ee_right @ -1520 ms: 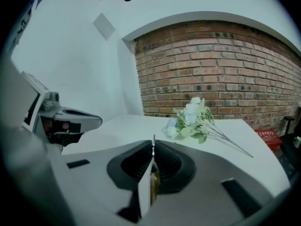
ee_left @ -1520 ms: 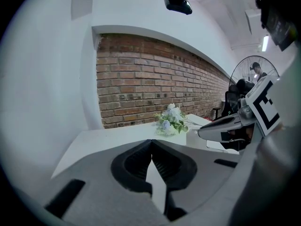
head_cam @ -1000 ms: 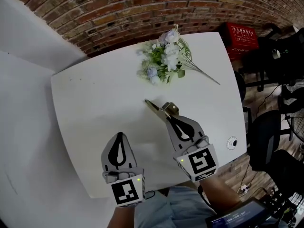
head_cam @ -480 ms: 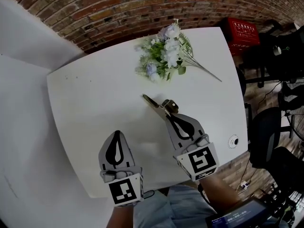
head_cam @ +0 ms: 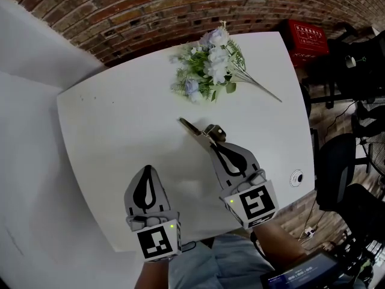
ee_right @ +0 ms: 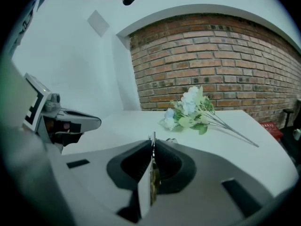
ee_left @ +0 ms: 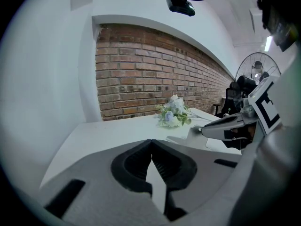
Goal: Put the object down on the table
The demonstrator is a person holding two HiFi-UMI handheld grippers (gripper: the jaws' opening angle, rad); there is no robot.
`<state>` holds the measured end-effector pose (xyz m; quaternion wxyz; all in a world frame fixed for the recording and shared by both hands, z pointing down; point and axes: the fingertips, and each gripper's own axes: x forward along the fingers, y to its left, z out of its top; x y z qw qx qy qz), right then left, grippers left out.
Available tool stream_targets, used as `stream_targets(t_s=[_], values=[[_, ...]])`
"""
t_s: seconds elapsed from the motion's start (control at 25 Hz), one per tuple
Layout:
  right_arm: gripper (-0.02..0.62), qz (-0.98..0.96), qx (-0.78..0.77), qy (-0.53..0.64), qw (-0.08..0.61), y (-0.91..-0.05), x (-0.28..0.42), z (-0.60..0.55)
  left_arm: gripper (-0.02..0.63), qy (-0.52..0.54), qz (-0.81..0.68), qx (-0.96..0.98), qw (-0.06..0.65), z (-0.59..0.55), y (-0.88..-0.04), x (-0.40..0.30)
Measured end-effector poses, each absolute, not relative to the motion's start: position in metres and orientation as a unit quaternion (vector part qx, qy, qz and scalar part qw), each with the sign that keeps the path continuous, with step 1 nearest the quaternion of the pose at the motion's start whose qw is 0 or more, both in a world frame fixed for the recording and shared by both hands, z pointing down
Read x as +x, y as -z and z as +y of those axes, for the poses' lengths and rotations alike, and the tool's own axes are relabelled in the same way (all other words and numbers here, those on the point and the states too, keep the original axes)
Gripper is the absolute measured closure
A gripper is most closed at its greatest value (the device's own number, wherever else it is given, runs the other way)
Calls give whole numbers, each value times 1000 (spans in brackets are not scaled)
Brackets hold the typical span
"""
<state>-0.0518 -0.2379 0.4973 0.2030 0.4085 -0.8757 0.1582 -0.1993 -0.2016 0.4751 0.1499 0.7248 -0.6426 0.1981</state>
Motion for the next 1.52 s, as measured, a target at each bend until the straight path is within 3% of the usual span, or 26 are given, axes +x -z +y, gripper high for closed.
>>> stream_targets(t_s=[1.52], values=[[515, -856, 444, -177, 199, -516, -34, -260, 598, -205, -641, 723, 160, -207, -487, -208]])
